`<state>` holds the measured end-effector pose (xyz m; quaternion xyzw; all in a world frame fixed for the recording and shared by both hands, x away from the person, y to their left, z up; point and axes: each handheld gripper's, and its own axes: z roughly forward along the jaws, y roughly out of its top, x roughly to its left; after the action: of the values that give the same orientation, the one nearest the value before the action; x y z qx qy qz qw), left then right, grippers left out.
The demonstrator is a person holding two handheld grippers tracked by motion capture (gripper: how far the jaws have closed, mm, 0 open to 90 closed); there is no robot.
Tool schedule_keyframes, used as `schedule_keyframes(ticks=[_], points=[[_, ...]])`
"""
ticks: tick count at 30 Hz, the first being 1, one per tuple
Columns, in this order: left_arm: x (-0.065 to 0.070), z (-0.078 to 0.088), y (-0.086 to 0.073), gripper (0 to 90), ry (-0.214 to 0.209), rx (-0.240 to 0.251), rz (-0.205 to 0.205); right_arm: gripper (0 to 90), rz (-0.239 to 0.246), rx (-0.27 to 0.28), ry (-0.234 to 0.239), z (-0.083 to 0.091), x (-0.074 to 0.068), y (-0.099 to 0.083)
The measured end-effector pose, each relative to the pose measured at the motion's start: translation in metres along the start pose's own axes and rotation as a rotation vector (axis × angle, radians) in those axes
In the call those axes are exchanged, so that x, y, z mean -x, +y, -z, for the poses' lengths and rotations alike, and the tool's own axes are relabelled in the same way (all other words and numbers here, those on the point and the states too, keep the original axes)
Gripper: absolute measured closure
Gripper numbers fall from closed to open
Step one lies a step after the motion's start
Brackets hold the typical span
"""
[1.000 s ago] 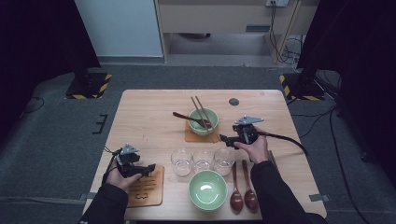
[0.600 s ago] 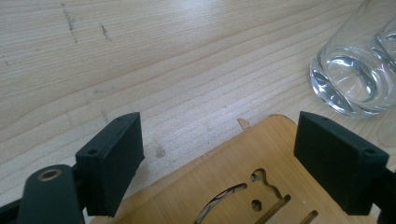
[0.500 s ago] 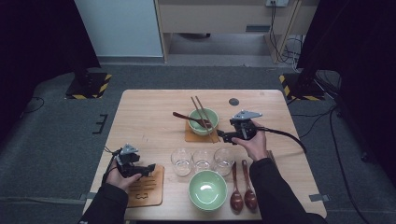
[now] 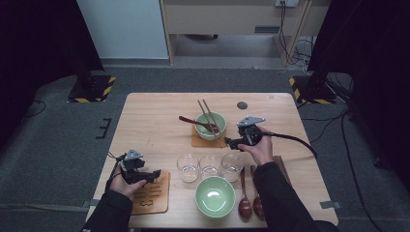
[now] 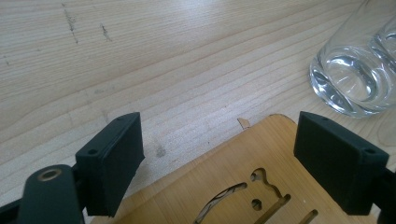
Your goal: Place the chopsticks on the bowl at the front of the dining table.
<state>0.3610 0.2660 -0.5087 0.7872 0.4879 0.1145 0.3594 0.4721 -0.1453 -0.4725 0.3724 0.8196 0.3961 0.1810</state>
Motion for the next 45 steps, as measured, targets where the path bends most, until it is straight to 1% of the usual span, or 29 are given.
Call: schedule_keyframes(ticks=[2, 8, 10, 14, 19, 24, 45], points=[[0.000, 0.000, 0.000, 15.3, 0.000, 0.000, -0.001, 22.4, 0.010, -0.005, 0.001, -0.002, -0.001, 0.000], [0.000, 0.000, 0.000, 15.3, 0.000, 0.001, -0.001, 21.9, 0.016, -0.006, 0.021, -0.007, -0.010, 0.002], [0.000, 0.000, 0.000, 15.3, 0.000, 0.001, 0.000, 21.9, -0.001, 0.006, 0.037, -0.008, -0.012, 0.002], [0.000, 0.000, 0.000, 15.3, 0.000, 0.000, -0.001, 21.9, 0.004, -0.001, 0.035, -0.009, -0.012, 0.001], [0.000, 0.000, 0.000, 15.3, 0.001, 0.000, -0.002, 21.7, -0.011, 0.009, 0.049, -0.009, -0.015, 0.000], [0.000, 0.000, 0.000, 15.3, 0.001, -0.001, -0.003, 20.8, -0.014, 0.010, 0.057, -0.011, -0.017, -0.001], [0.000, 0.000, 0.000, 15.3, 0.001, 0.001, -0.002, 16.5, -0.072, 0.018, 0.090, -0.021, -0.022, -0.002]])
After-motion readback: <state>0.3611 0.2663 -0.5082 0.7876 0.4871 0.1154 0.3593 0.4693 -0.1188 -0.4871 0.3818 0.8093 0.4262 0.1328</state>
